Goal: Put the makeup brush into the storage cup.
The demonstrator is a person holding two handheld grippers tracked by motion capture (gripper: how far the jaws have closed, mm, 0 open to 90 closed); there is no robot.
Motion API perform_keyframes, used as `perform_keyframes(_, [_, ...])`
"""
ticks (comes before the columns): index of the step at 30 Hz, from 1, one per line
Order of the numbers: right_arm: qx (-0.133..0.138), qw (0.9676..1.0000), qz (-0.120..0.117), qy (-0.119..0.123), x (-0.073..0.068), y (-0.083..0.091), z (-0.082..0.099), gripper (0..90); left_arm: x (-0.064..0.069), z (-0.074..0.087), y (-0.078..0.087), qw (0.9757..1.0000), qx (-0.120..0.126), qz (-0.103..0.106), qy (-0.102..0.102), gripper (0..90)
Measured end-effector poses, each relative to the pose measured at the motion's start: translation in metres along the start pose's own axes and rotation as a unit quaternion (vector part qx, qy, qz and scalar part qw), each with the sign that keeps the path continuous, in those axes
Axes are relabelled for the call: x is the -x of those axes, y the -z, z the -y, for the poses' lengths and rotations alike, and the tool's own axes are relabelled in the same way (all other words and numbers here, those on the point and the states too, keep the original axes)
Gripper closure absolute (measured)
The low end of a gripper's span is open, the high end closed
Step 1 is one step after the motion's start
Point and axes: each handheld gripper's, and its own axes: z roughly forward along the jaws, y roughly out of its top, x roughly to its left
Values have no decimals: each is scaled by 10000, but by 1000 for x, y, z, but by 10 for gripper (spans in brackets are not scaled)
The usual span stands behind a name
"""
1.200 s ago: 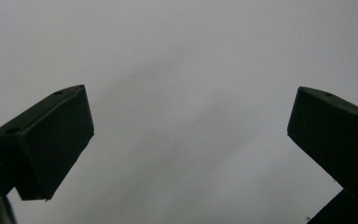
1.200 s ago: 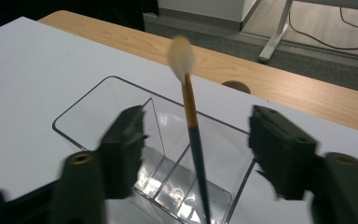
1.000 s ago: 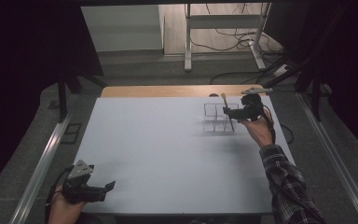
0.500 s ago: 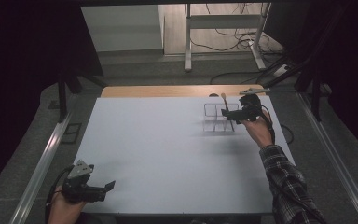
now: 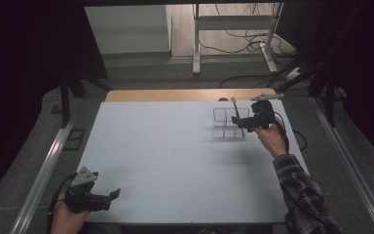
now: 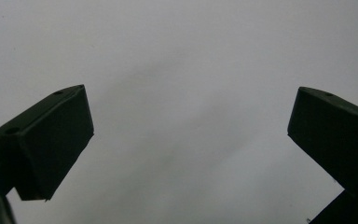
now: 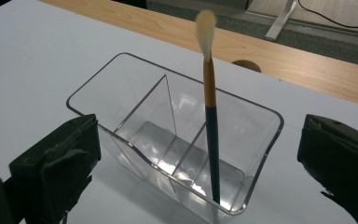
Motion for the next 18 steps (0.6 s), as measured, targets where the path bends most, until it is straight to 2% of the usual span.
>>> perform_keyframes(14, [-83, 9999, -106, -60, 0, 6, 9, 0, 0, 0, 1, 10000, 21, -12, 2, 5])
perform_keyframes(18, [-126, 9999, -114, -11, -1, 5, 13, 0, 0, 0, 1, 10000, 38, -17, -18, 5])
